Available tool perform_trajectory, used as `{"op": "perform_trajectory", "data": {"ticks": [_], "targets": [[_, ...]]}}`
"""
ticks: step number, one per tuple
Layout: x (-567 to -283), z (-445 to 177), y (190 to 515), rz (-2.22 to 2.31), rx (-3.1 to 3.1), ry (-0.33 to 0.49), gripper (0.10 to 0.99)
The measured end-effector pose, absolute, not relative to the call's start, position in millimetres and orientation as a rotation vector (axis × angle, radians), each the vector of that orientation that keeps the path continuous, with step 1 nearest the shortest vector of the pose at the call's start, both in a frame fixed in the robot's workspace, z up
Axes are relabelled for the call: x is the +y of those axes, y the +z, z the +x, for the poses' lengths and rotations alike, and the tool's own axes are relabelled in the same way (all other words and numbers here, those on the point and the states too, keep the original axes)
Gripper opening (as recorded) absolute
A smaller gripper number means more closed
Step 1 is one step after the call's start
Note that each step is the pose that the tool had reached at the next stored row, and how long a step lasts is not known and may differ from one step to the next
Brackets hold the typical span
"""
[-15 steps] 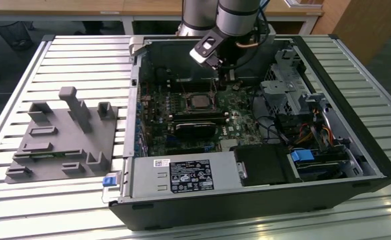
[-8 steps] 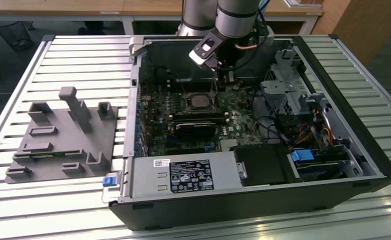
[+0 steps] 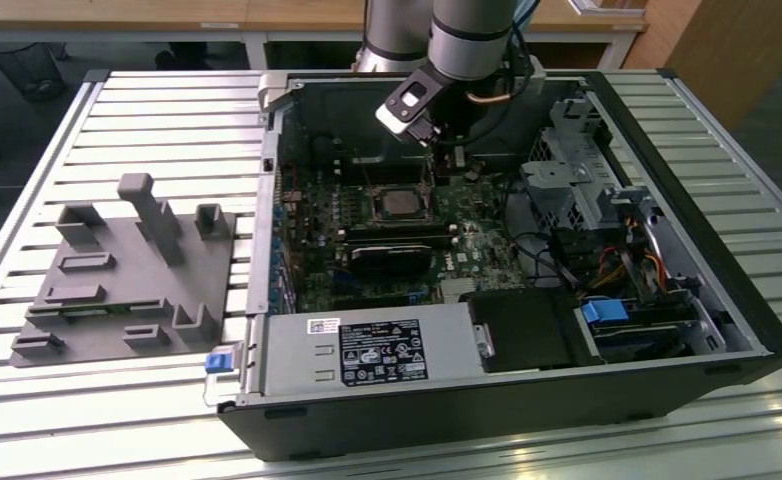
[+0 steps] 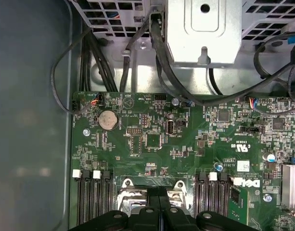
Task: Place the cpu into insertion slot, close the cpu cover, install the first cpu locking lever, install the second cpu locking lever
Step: 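Close the cpu cover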
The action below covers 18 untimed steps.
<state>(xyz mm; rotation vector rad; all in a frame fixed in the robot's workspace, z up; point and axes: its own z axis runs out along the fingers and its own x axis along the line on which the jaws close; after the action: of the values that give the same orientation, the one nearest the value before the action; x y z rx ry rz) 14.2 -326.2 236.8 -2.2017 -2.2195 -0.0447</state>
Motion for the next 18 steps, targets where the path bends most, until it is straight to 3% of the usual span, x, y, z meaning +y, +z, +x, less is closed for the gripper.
{"op": "perform_trajectory", "data": {"ticks": [18], "targets": [[-326.2, -6.7, 228.2, -2.202, -2.219, -0.045, 0.106]]}}
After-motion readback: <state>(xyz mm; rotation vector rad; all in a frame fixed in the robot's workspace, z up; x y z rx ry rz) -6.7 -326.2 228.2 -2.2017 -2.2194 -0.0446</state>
